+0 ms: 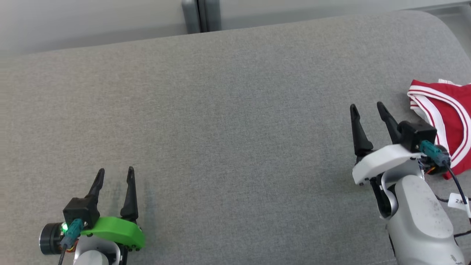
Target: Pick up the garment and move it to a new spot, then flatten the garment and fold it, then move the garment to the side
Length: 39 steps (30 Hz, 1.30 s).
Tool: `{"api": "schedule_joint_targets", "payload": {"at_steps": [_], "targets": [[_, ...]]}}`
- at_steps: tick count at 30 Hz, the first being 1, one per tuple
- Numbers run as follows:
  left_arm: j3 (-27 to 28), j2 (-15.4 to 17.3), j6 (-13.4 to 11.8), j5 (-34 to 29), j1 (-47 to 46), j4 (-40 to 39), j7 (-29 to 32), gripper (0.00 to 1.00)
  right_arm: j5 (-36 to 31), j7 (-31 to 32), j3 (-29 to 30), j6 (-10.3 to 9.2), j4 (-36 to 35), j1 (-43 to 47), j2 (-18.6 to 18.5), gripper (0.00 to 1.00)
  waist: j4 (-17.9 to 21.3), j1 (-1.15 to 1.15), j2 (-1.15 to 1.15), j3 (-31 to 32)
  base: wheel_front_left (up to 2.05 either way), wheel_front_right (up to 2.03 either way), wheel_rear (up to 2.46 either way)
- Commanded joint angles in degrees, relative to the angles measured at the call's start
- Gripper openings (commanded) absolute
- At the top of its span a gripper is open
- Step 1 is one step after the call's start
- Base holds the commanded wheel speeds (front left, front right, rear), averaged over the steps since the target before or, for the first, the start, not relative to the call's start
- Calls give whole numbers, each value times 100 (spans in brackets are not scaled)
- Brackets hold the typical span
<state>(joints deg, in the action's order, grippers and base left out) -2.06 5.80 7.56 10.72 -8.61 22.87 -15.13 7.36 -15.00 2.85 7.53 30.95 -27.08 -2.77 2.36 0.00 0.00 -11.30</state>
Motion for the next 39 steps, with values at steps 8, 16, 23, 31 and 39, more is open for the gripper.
{"api": "schedule_joint_targets", "payload": {"at_steps": [8, 16, 23, 31, 39], "targets": [[132, -105, -14, 11, 449, 68, 5, 100, 205, -22, -75, -10, -11, 809, -27, 100, -388, 0, 0, 785, 0, 0, 0], [41, -140, -15, 178, 738, -33, 5, 100, 257, -22, -86, -10, -38, 1234, -27, 100, -387, 0, 0, 1002, 0, 0, 0], [79, -156, -15, 222, 876, -116, 5, 100, 362, -21, -37, -10, -43, 1365, -26, 100, -366, 0, 0, 1062, 0, 0, 0], [78, -183, 0, 565, 797, 79, 106, 0, 661, 173, 40, 1, 141, 1421, 43, 0, -363, 0, 0, 1068, 0, 0, 0], [166, -194, -1, 1421, 734, -42, 337, 0, 1560, 384, 57, 0, -92, 1515, 36, 0, -354, 0, 0, 1071, 0, 0, 0]]}}
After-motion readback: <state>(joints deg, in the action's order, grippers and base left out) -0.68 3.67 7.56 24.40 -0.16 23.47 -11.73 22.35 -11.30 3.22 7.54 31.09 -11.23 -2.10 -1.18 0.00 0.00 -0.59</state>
